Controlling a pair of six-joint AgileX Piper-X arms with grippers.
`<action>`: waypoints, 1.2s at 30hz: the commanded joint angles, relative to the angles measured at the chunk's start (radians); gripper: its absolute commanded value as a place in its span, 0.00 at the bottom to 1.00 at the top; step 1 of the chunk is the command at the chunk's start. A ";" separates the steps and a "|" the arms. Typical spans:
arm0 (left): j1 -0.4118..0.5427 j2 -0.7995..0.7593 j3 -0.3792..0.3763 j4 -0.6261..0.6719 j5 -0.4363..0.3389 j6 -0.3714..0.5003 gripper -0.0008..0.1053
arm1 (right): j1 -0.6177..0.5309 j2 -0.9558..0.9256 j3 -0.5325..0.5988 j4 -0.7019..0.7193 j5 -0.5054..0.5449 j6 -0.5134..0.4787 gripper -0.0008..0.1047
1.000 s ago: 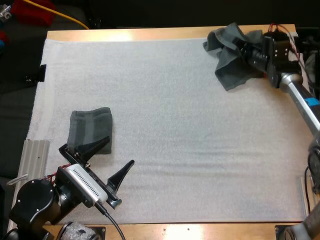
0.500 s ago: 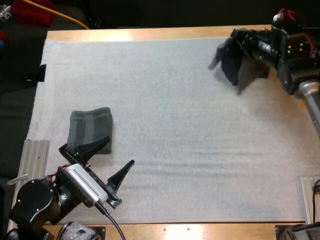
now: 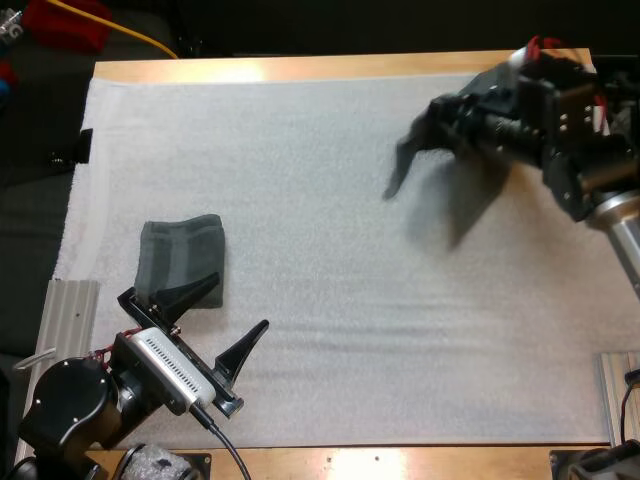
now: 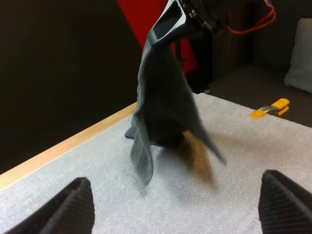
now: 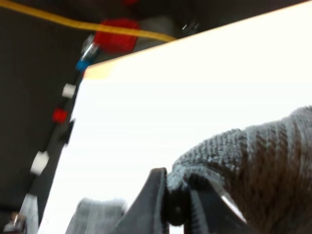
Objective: Pick towel from pile, fold and stack
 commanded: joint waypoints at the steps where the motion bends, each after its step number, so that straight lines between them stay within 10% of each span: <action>1: -0.006 0.003 -0.006 -0.003 0.008 -0.009 0.64 | 0.018 -0.015 -0.006 0.008 -0.012 -0.018 0.01; 20: -0.006 0.003 -0.006 -0.003 0.008 -0.009 0.64 | 0.392 0.005 -0.004 0.179 0.063 -0.070 0.01; 36: -0.006 0.003 -0.006 -0.003 0.008 -0.009 0.64 | 0.418 0.049 0.048 0.475 0.095 -0.173 0.01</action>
